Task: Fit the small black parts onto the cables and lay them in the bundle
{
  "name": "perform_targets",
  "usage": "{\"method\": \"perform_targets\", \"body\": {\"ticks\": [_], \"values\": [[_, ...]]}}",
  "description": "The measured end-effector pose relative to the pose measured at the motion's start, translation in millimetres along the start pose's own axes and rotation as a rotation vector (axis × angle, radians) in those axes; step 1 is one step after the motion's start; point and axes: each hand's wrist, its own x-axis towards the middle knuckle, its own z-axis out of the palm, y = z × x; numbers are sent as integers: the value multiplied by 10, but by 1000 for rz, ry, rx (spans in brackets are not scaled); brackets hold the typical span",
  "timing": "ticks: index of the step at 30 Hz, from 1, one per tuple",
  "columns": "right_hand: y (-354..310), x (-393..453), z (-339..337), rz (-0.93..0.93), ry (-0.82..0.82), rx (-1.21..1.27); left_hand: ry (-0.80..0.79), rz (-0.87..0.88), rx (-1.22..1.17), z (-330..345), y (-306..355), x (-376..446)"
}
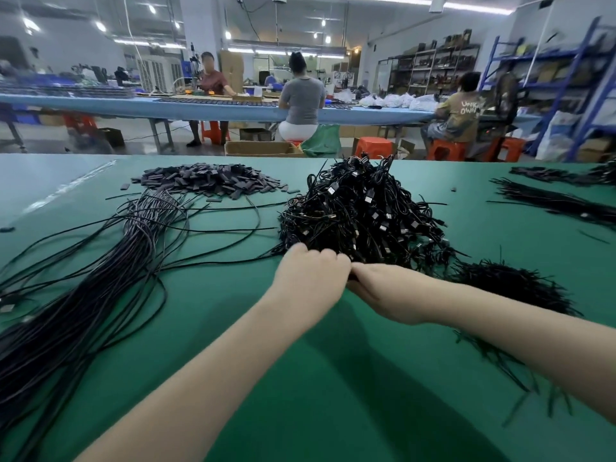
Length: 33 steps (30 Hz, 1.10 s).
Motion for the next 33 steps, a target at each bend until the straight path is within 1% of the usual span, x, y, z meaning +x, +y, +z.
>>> {"method": "perform_targets", "body": {"ticks": [2,5,7,8,9,10,11,12,13,14,15,16,17,19,21,23,25,28,30,33], "values": [[69,-181,110,8,-15,-108,-78,45,-11,93,176,-30],[112,-382,238,-31,-1,-310,-135,131,-17,209,330,-117],[99,-442,290,-16,-54,-434,-165,175,-26,263,387,-167],[108,-459,264,20,-112,-423,-186,184,-31,282,406,-183],[143,-471,174,83,-186,-321,-198,171,-33,300,406,-194],[187,-479,14,174,-267,-139,-186,140,-41,313,386,-210],[271,-486,-163,251,-281,-1,-159,94,-52,323,345,-226],[396,-498,-336,322,-231,12,-131,49,-66,328,287,-241],[553,-530,-495,407,-144,-81,-116,3,-88,323,216,-246],[725,-585,-620,522,-79,-254,-107,-49,-139,300,142,-238],[871,-654,-692,646,-64,-429,-110,-120,-235,257,67,-219],[1008,-730,-695,742,-83,-519,-117,-187,-369,190,-12,-184],[1129,-798,-649,794,-107,-510,-111,-249,-523,107,-91,-133],[1288,-899,-523,802,-95,-343,-49,-349,-852,-104,-231,-17],[1320,-981,-434,760,10,-199,21,-400,-1198,-308,-337,67],[1317,-1030,-399,728,90,-164,63,-418,-1443,-459,-406,97],[1332,-1048,-415,720,84,-162,57,-404,-1546,-529,-451,92],[1387,-1042,-466,695,30,-161,16,-392,-1572,-558,-533,58],[1410,-1042,-493,671,24,-165,9,-419,-1590,-561,-613,36],[1398,-1057,-529,688,14,-192,-11,-446,-1628,-564,-710,1]]}}
